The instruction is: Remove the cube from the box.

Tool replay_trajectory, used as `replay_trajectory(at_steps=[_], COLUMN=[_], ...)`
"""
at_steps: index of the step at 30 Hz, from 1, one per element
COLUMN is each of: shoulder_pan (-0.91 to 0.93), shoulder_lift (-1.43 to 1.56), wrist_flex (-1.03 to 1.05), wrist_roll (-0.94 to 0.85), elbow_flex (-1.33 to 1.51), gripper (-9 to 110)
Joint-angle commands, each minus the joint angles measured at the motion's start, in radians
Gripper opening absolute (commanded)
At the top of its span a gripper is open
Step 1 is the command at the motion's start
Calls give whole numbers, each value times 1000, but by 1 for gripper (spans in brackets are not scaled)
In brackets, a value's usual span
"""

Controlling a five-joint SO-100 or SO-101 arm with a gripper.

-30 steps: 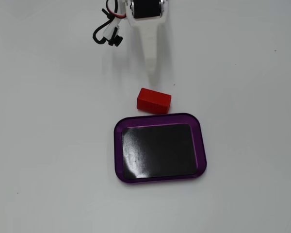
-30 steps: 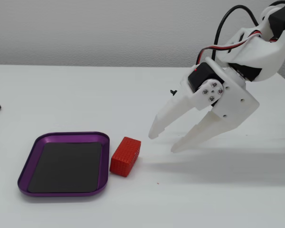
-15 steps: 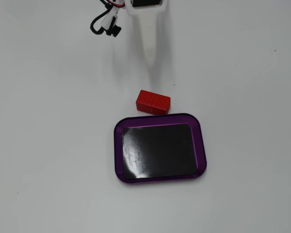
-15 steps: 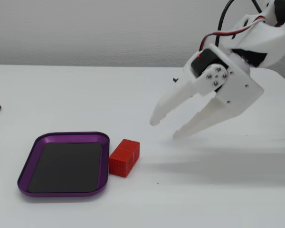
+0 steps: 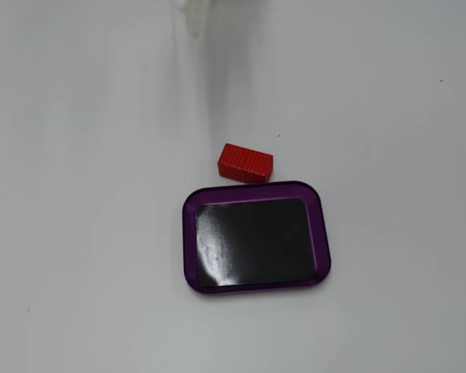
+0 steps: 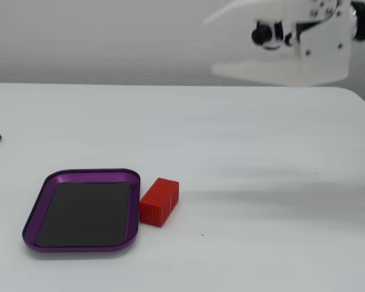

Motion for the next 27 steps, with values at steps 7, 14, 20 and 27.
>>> replay_trajectory(at_steps=[7, 14, 20, 27], shoulder_pan=[6, -84, -84, -98], shoulder_lift=[28, 29, 29, 29], wrist_flex=[14, 81, 120, 164], wrist_roll=[270, 178, 179, 170], elbow_flex=[98, 166, 160, 155], gripper=[12, -1, -1, -1])
